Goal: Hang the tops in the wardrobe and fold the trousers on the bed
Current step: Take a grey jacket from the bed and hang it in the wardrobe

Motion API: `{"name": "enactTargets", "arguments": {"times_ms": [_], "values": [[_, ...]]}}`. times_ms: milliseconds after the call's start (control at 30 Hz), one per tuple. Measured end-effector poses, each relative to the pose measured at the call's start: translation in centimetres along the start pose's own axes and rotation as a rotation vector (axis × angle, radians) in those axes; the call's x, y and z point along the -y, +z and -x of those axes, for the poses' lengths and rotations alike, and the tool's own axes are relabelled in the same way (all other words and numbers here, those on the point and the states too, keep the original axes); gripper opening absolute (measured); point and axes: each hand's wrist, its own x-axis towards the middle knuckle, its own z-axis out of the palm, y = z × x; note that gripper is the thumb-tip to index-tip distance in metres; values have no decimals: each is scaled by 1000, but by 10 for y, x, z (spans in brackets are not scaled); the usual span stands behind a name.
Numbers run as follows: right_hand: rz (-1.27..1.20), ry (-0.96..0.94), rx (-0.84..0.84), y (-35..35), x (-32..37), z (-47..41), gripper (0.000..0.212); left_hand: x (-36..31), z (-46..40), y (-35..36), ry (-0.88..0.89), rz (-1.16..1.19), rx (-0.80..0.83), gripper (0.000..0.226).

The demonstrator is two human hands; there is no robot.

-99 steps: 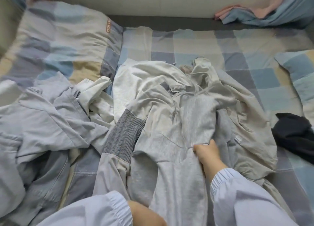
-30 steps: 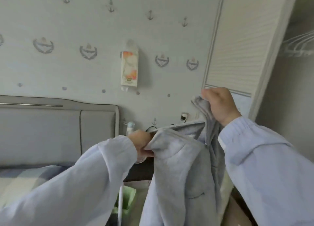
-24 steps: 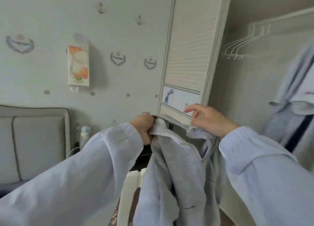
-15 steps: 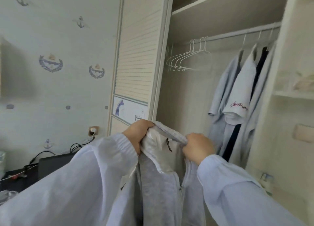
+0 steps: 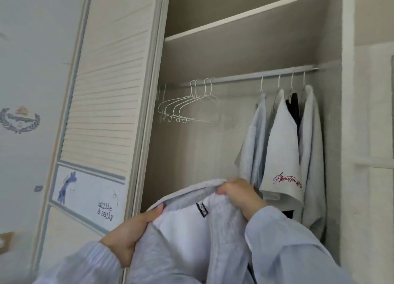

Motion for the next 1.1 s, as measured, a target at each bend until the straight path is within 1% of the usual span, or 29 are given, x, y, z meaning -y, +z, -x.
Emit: {"name": "enactTargets", "arguments": {"times_ms": [33, 67, 100, 167, 233, 300, 333, 367, 433, 467, 500, 567, 633, 767, 900, 1000, 1033, 1067, 1100], "values": [[68, 25, 19, 4, -1, -11, 4, -7, -21, -6, -19, 33, 38, 41], [144, 47, 45, 8, -7, -26, 8, -16, -43, -8, 1, 55, 27, 44], [244, 65, 75, 12, -12, -38, 13, -25, -67, -8, -2, 87, 55, 46], [342, 86, 115, 21, -18, -62, 11, -45, -103, -5, -13, 100, 40, 49], [289, 140, 88, 27, -18, -84, 16, -63, -135, -2, -3, 111, 21, 49], [242, 175, 48, 28, -17, -109, 13, -83, -162, -1, -4, 121, 40, 48], [220, 181, 63, 28, -17, -120, 12, -93, -175, -2, 0, 125, 46, 47], [178, 180, 94, 30, -16, -133, 14, -101, -188, -3, 17, 127, 60, 46], [-22, 193, 223, 40, -8, -159, 15, -116, -208, -6, 54, 128, 53, 42], [-128, 167, 279, 46, -4, -175, 23, -123, -217, -7, 69, 141, 46, 39], [-195, 122, 295, 52, 2, -194, 28, -128, -227, -10, 82, 160, 31, 38], [-209, 3, 203, 61, 29, -232, 25, -138, -248, -18, 105, 198, 23, 36], [-214, -90, 52, 64, 65, -271, 23, -147, -268, -24, 124, 207, 4, 35], [-353, -211, -25, 61, 139, -348, 24, -167, -302, -28, 175, 167, -29, 36], [-482, -235, -108, 70, 179, -418, 24, -197, -327, -24, 253, 137, -105, 33], [-490, -242, -168, 76, 192, -453, 13, -221, -340, -13, 312, 132, -123, 34], [-497, -225, -214, 78, 193, -461, 25, -226, -344, -10, 325, 126, -126, 34], [-518, -205, -212, 79, 191, -471, 40, -230, -348, -10, 331, 125, -129, 34], [-532, -183, -175, 80, 190, -472, 46, -232, -352, -10, 336, 123, -133, 33]]}}
